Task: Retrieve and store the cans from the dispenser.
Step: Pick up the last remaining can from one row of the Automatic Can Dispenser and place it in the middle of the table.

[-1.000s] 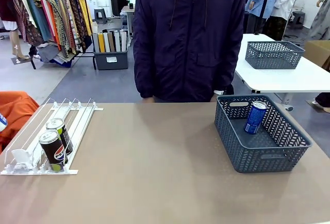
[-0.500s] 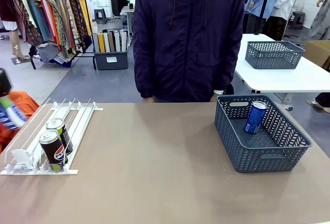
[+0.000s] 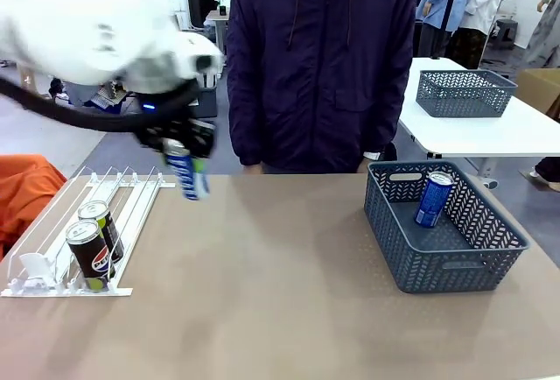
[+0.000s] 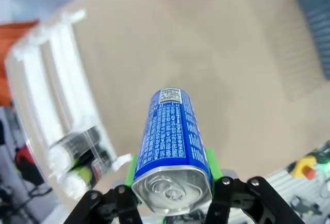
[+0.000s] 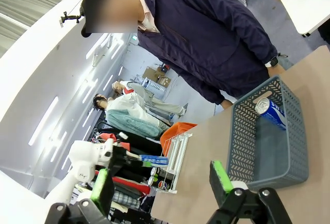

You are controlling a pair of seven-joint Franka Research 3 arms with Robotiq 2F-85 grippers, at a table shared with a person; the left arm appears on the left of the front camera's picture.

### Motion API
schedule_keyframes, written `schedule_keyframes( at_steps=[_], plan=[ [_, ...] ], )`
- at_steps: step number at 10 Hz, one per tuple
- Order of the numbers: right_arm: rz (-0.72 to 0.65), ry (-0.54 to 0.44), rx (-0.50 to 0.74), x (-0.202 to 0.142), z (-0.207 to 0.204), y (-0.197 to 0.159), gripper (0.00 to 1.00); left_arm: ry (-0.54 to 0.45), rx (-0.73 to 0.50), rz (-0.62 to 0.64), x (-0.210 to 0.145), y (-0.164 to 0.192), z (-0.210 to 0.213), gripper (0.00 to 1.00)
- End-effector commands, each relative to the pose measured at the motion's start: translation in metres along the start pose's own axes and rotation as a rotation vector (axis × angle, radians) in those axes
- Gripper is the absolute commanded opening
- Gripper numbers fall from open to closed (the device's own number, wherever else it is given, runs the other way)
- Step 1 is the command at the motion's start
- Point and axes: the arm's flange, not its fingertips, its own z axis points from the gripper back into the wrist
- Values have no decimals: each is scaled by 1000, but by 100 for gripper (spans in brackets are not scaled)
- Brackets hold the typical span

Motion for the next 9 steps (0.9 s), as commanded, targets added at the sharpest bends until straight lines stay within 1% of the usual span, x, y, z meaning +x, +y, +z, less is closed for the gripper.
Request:
schedule_keyframes(
  at_steps=[1, 2, 3, 4, 5, 6, 9],
  plan=[
    [24, -20, 24, 3, -3, 1, 100, 71, -3, -79, 40, -39, -31, 0],
    [24, -20, 24, 3, -3, 1, 100, 114, -26, -108, 46, -61, -58, 0],
    [24, -20, 24, 3, -3, 1, 100, 192, -81, -136, 50, -76, -86, 0],
    [24, -20, 24, 3, -3, 1, 100, 231, -100, -117, 52, -85, -110, 0],
    [24, -20, 24, 3, -3, 1, 100, 304, -142, -113, 52, -92, -129, 0],
    [24, -20, 24, 3, -3, 1, 100, 299, -115, -118, 51, -95, -136, 0],
    [24, -20, 24, 3, -3, 1, 100, 303, -89, -119, 46, -97, -140, 0]
  ],
)
